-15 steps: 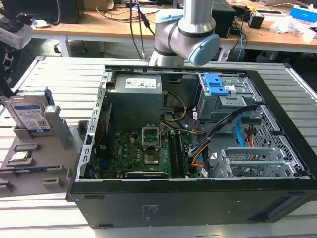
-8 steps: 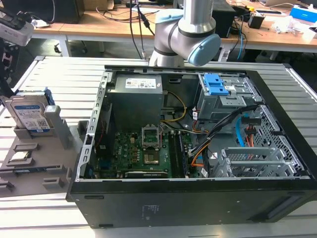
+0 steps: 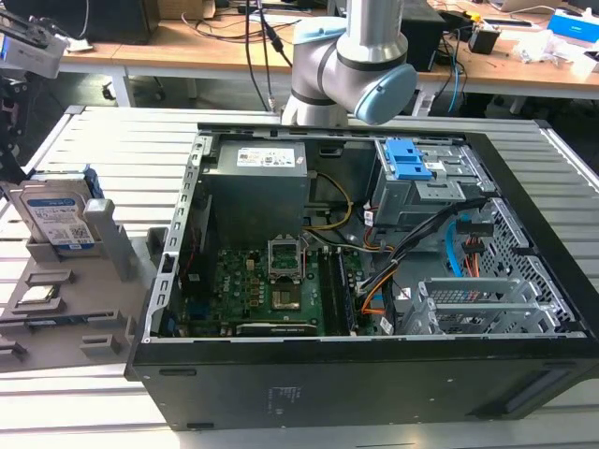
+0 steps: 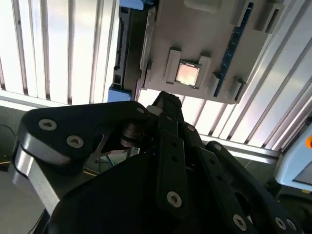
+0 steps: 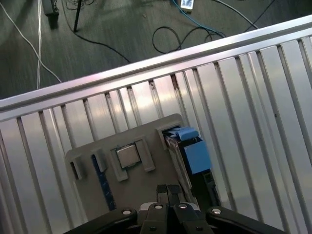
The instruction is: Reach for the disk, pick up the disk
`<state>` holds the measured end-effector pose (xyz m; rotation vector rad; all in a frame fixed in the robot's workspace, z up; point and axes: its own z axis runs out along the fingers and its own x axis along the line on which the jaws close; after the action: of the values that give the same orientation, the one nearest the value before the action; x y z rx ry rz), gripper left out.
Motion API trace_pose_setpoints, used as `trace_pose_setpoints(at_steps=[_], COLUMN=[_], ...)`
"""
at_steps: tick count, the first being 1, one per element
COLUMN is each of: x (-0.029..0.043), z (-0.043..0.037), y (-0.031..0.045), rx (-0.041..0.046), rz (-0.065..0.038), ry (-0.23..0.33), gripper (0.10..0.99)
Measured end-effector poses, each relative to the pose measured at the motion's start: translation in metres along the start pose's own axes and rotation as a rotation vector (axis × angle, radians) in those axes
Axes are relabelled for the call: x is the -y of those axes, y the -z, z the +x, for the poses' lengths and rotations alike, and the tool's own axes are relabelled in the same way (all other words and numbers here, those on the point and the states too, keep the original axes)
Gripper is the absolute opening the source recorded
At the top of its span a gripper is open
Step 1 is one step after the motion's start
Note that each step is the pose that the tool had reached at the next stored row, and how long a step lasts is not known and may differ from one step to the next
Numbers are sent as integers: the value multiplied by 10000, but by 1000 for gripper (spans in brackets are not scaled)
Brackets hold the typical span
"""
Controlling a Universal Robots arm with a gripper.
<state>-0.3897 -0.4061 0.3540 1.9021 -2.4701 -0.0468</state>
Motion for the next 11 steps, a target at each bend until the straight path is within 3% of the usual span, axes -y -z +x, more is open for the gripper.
trace_pose_setpoints(at_steps=[11], x=[0], z=[0], y=[0], rx=[-61], rz=[1], ry=[1586], gripper=[106])
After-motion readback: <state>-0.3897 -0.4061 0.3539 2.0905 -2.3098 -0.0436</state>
